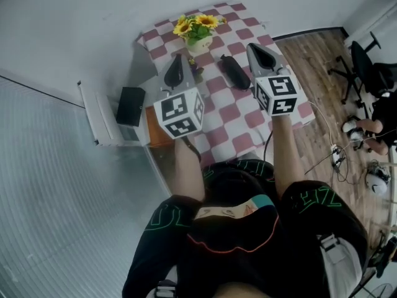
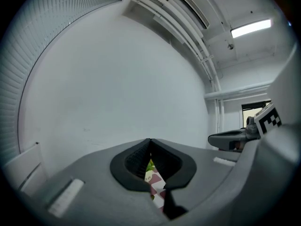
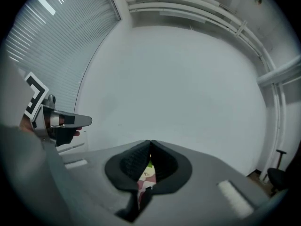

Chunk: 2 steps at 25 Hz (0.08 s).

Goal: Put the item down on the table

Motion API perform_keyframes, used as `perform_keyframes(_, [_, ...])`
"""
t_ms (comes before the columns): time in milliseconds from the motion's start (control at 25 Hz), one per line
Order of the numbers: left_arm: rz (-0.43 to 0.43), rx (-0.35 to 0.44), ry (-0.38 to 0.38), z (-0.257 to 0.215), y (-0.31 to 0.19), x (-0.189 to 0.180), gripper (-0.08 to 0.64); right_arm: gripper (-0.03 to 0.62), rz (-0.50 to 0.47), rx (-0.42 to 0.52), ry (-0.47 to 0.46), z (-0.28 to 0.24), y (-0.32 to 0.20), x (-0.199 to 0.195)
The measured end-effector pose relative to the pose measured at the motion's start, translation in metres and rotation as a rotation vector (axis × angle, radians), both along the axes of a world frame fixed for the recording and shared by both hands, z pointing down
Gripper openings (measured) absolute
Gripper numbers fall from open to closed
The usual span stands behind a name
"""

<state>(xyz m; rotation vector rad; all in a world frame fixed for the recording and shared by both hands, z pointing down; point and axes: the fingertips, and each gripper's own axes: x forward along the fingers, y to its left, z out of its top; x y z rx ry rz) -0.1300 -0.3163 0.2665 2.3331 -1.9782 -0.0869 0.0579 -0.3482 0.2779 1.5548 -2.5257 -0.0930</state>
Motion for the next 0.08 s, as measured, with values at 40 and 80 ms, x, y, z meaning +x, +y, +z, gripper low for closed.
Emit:
perform_keyframes(40, [0.003,-0.003,-0.001,0.0019,-0.0008,-0.0002,0.008,0.005,0.002,0.002,0.004,0.0001,-0.0008,-0.0011])
perform_keyframes(80, [0.006,-0.007,-0.002,0.0039,-0.0015,-0.0003,0.008,0.005,0.004,0.004,0.007,0.0002,-0.0015,-0.0019])
